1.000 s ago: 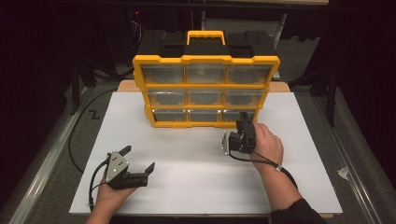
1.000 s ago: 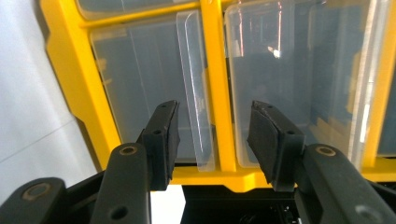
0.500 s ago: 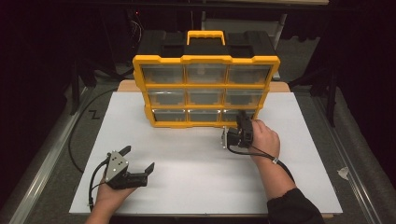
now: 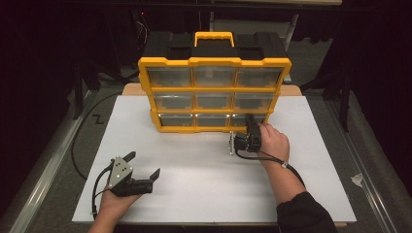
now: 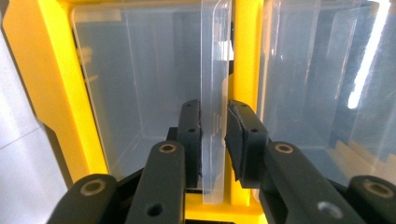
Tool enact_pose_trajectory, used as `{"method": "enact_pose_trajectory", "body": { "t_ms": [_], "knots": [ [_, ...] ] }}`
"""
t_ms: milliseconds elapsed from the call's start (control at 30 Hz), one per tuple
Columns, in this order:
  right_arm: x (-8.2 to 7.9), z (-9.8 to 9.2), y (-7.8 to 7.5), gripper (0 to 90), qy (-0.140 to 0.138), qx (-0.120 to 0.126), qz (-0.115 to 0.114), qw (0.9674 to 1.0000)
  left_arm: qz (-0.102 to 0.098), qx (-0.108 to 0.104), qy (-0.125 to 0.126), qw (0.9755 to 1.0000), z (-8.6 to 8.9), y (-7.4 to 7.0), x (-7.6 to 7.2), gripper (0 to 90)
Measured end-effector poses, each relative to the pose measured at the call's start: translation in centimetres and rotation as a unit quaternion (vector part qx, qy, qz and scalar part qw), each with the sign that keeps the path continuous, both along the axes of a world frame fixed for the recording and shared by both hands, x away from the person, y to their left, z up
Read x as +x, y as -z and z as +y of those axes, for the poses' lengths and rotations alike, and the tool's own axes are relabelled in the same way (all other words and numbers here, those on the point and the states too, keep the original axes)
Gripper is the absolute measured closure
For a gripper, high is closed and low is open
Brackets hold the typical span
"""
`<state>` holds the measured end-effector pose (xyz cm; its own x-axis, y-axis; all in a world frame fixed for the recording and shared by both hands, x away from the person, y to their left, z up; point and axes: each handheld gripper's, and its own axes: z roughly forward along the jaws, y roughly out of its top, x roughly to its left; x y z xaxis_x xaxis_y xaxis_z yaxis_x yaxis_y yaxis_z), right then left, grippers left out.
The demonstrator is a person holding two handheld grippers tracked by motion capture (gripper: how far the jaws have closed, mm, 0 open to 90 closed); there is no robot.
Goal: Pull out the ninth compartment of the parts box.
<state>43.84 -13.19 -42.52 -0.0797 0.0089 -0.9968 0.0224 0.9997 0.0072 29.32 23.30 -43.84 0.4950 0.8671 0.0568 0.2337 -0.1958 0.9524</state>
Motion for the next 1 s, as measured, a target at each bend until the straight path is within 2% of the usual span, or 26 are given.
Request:
{"method": "enact_pose_trajectory", "body": {
  "t_ms": [167, 267, 300, 333, 467, 533, 700, 933, 967, 1000],
  "knots": [
    [0.0, 0.1, -0.2, 79.0, -0.003, -0.002, 0.002, 1.0, 0.0, 0.0, -0.001, 1.0, 0.0, 0.0, 0.0, 0.1],
    [-0.2, 0.0, -0.5, 76.0, -0.004, 0.016, 0.002, 0.9999, 0.0, -0.001, -0.002, 1.0, 0.1, 0.0, 0.0, 0.1],
    [-0.4, 0.0, -0.6, 74.2, 0.006, 0.01, 0.008, 0.9999, 0.001, -0.001, -0.002, 1.0, 0.1, 0.0, -0.1, 0.1],
    [-0.4, 0.0, -0.6, 72.6, 0.001, 0.01, -0.001, 1.0, 0.001, -0.001, -0.001, 1.0, 0.1, 0.0, -0.1, 0.1],
    [-0.6, 0.0, -0.5, 72.4, 0.0, 0.007, -0.003, 1.0, 0.0, -0.001, -0.001, 1.0, 0.1, 0.0, -0.1, 0.1],
    [-0.7, 0.0, -0.6, 73.3, -0.003, -0.001, -0.003, 1.0, 0.0, -0.001, 0.0, 1.0, 0.1, 0.0, -0.1, 0.1],
    [-1.5, -0.1, -0.6, 77.8, -0.004, -0.002, 0.005, 1.0, -0.001, -0.001, 0.002, 1.0, 0.1, 0.0, -0.1, 0.1],
    [-2.9, -0.3, -0.7, 79.8, -0.012, -0.005, 0.011, 0.9999, -0.002, -0.004, 0.001, 1.0, 0.1, -0.1, -0.2, 0.1],
    [-3.1, -0.3, -0.8, 80.1, -0.009, -0.004, 0.018, 0.9998, -0.002, -0.004, 0.001, 1.0, 0.1, -0.1, -0.2, 0.1],
    [-3.3, -0.3, -0.7, 80.3, -0.014, -0.003, 0.014, 0.9998, -0.002, -0.004, 0.001, 1.0, 0.1, -0.1, -0.2, 0.1]
  ]
}}
